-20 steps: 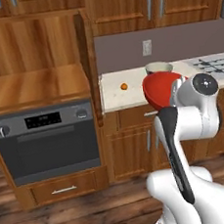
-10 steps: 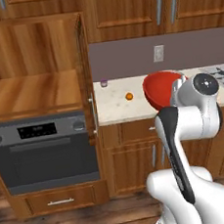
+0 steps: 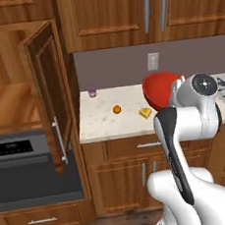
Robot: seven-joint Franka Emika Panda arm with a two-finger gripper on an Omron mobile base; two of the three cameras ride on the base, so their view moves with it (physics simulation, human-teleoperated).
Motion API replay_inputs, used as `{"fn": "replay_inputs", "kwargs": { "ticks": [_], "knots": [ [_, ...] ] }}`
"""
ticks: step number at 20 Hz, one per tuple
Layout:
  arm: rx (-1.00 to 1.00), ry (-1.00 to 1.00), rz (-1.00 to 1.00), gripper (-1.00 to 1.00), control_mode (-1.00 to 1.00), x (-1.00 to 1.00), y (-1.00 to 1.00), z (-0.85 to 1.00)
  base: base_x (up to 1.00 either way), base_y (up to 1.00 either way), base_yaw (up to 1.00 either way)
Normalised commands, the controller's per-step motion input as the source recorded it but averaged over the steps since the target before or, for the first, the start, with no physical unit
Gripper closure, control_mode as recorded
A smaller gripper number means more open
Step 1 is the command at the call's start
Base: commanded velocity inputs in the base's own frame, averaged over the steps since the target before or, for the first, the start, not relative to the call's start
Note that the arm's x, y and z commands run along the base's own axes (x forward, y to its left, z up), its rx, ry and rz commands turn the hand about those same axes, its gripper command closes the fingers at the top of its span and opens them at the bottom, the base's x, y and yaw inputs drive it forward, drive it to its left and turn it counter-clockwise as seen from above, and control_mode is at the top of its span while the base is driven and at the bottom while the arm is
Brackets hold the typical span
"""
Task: Pick both bowls and place them on the counter. Then place the tangerine in one bowl and place the cheese in the other bowl.
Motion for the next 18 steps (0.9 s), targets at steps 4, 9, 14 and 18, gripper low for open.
{"fn": "replay_inputs", "kwargs": {
  "ticks": [4,9,14,18],
  "knots": [
    [0.00,0.00,0.00,1.00,1.00,0.00,0.00,0.00,0.39,-0.72,0.05],
    [0.00,0.00,0.00,1.00,1.00,0.00,0.00,0.00,0.45,-0.51,0.08],
    [0.00,0.00,0.00,1.00,1.00,0.00,0.00,0.00,0.43,0.01,-0.23],
    [0.00,0.00,0.00,1.00,1.00,0.00,0.00,0.00,0.32,0.10,-0.34]
  ]
}}
